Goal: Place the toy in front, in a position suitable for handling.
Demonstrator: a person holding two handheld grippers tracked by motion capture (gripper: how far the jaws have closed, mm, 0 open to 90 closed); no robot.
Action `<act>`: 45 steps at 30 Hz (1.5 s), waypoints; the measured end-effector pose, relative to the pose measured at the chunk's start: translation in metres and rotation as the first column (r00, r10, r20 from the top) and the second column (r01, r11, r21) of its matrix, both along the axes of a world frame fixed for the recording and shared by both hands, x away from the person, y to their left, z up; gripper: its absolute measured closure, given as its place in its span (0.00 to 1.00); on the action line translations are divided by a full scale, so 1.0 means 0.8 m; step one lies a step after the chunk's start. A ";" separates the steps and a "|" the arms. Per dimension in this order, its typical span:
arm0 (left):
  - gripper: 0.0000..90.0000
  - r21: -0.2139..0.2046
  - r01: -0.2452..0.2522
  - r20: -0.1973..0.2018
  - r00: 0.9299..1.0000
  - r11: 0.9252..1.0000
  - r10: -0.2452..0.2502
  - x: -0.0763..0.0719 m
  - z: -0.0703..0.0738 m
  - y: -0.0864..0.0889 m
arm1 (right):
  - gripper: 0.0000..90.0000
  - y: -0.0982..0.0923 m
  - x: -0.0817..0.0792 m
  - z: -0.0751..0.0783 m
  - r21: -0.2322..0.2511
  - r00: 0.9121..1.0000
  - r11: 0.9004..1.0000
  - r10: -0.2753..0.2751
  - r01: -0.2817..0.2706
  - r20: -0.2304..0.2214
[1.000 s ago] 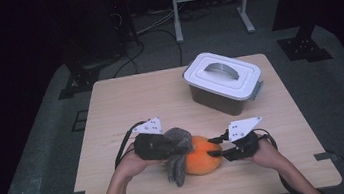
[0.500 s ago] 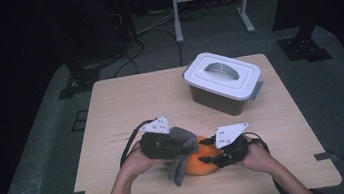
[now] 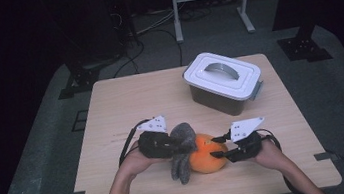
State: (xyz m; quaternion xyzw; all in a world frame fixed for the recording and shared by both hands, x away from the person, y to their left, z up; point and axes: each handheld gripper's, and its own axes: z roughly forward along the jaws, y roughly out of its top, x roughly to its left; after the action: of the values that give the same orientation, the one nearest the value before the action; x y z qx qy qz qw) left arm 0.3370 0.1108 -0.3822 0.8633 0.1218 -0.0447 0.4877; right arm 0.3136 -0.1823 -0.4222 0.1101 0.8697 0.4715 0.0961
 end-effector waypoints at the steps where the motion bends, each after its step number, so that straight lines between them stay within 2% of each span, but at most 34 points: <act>1: 0.82 0.004 0.007 -0.001 1.000 1.000 -0.007 0.000 0.000 -0.003 | 0.48 0.002 0.000 0.003 -0.005 1.000 1.000 -0.009 0.009 -0.020; 3: 0.82 0.001 0.015 0.000 1.000 1.000 -0.015 0.000 0.000 -0.009 | 0.38 0.007 -0.002 0.011 -0.033 0.999 0.999 -0.022 0.021 -0.032; 4: 0.83 -0.005 0.022 -0.004 1.000 1.000 -0.022 0.001 0.001 -0.011 | 0.35 0.012 -0.005 0.015 -0.042 1.000 0.999 -0.026 0.026 -0.010; 6: 0.83 -0.004 0.034 0.000 0.999 0.999 -0.034 0.001 0.003 -0.018 | 0.31 0.018 -0.008 0.020 -0.027 1.000 0.999 -0.022 0.022 -0.002; 9: 0.83 0.021 0.034 0.014 0.999 0.999 -0.035 0.001 0.007 -0.023 | 0.30 0.028 -0.005 0.020 -0.051 0.999 0.998 -0.027 0.029 0.026; 11: 0.83 0.023 0.028 0.015 0.999 0.999 -0.028 0.002 0.007 -0.019 | 0.41 0.027 -0.001 0.016 -0.032 1.000 0.999 -0.026 0.026 0.002; 13: 0.83 0.016 0.016 0.009 1.000 1.000 -0.017 0.004 0.005 -0.012 | 0.52 0.022 -0.002 0.010 -0.029 1.000 0.999 -0.018 0.018 0.015; 16: 0.82 0.016 -0.013 0.012 1.000 1.000 0.013 0.007 0.002 -0.002 | 0.60 0.015 -0.005 0.005 -0.033 1.000 0.999 -0.002 0.003 0.027; 18: 0.83 0.018 -0.032 0.008 0.999 0.999 0.032 0.008 -0.002 0.002 | 0.62 0.009 -0.006 0.004 -0.037 0.999 0.999 0.011 -0.010 0.033; 20: 0.83 -0.010 -0.022 -0.015 1.000 1.000 0.022 0.010 -0.008 0.000 | 0.63 0.005 -0.007 0.004 -0.026 1.000 1.000 0.005 -0.004 0.026; 24: 0.83 -0.034 0.003 -0.033 0.999 0.999 -0.004 0.009 -0.011 -0.008 | 0.66 0.010 -0.011 0.005 -0.008 0.999 1.000 0.022 -0.022 0.040; 25: 0.84 -0.035 0.003 -0.030 1.000 0.999 -0.004 0.009 -0.009 -0.006 | 0.66 0.011 -0.011 0.005 0.002 0.999 1.000 0.027 -0.027 0.045; 31: 0.84 -0.061 -0.006 -0.025 1.000 0.998 0.005 0.007 0.009 0.012 | 0.68 0.020 -0.004 0.010 0.093 0.998 0.994 0.063 -0.064 0.007; 35: 0.84 -0.044 -0.008 0.002 1.000 0.999 0.008 0.000 0.023 0.025 | 0.68 0.034 -0.001 0.013 0.136 0.996 0.987 0.086 -0.088 0.019; 37: 0.84 -0.013 -0.007 0.004 1.000 1.000 0.007 -0.003 0.022 0.025 | 0.66 0.037 0.000 0.010 0.142 0.995 0.985 0.096 -0.097 0.017; 38: 0.84 0.014 -0.004 0.008 1.000 1.000 0.004 -0.003 0.018 0.022 | 0.64 0.039 0.001 0.005 0.126 0.995 0.987 0.097 -0.098 0.008; 39: 0.84 0.024 -0.002 0.004 1.000 1.000 0.002 -0.004 0.014 0.019 | 0.62 0.040 0.002 0.000 0.104 0.995 0.990 0.096 -0.096 0.001; 41: 0.84 0.001 0.000 -0.004 1.000 1.000 0.000 -0.002 0.008 0.014 | 0.55 0.039 0.003 -0.006 0.099 0.995 0.991 0.094 -0.091 -0.017; 42: 0.84 -0.004 -0.001 -0.005 1.000 1.000 0.001 -0.002 0.007 0.013 | 0.48 0.036 0.005 -0.005 0.086 0.996 0.993 0.079 -0.075 -0.045; 43: 0.84 -0.009 0.001 -0.004 1.000 1.000 -0.001 -0.002 0.006 0.011 | 0.44 0.035 0.005 -0.003 0.071 0.996 0.995 0.069 -0.065 -0.052; 45: 0.84 -0.015 0.005 -0.001 1.000 1.000 -0.005 -0.002 0.008 0.006 | 0.34 0.033 0.001 0.005 0.041 0.999 0.998 0.041 -0.040 -0.034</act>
State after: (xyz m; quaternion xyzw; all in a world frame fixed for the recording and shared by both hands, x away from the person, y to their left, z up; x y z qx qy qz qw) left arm 0.3354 0.1153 -0.3757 0.8599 0.1193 -0.0473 0.4941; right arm 0.3147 -0.1556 -0.4184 0.1027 0.8636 0.4888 0.0690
